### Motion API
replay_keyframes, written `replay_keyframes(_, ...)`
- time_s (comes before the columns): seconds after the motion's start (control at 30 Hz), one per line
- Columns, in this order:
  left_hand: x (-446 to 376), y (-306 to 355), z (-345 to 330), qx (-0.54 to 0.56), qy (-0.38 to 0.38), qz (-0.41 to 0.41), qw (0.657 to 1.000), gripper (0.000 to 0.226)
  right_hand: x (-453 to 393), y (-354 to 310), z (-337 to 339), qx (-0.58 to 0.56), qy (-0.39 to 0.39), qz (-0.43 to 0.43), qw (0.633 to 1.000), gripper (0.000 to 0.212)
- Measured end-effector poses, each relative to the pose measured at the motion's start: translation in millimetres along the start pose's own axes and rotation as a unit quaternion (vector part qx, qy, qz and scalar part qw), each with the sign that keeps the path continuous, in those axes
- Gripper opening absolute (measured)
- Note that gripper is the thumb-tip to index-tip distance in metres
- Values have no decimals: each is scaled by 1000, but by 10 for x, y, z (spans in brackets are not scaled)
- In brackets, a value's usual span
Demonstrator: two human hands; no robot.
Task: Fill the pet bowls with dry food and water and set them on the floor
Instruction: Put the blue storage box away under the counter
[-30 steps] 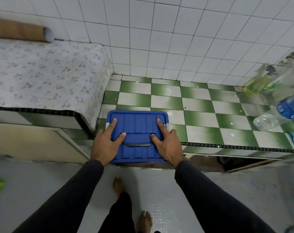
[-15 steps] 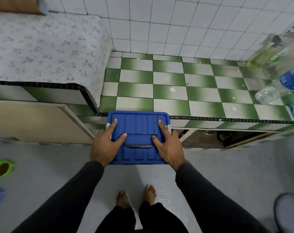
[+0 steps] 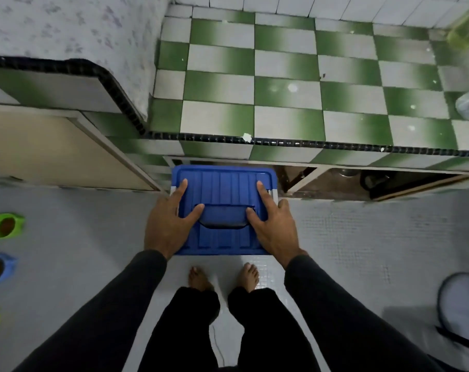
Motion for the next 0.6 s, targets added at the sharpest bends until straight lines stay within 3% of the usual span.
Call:
replay_keyframes(0.4,-686,-735,-1196,12,10,12,1000,77,-608,1075,-1128,-11,3,-2,1000,74)
replay_keyframes(0.6,-1268,-1324,-2121,19,4,-3,1000,76,-1049,1766,-2044,17,22,2,1000,75)
Point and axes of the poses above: each hand's wrist, its own x-axis away from the middle knuckle, its own z-axis out of the back of the hand, y = z × x, the point moved 10 cm from there along -x, towards the middle knuckle, and after that the axes turned 11 degrees about z, right-handed, at the moved point
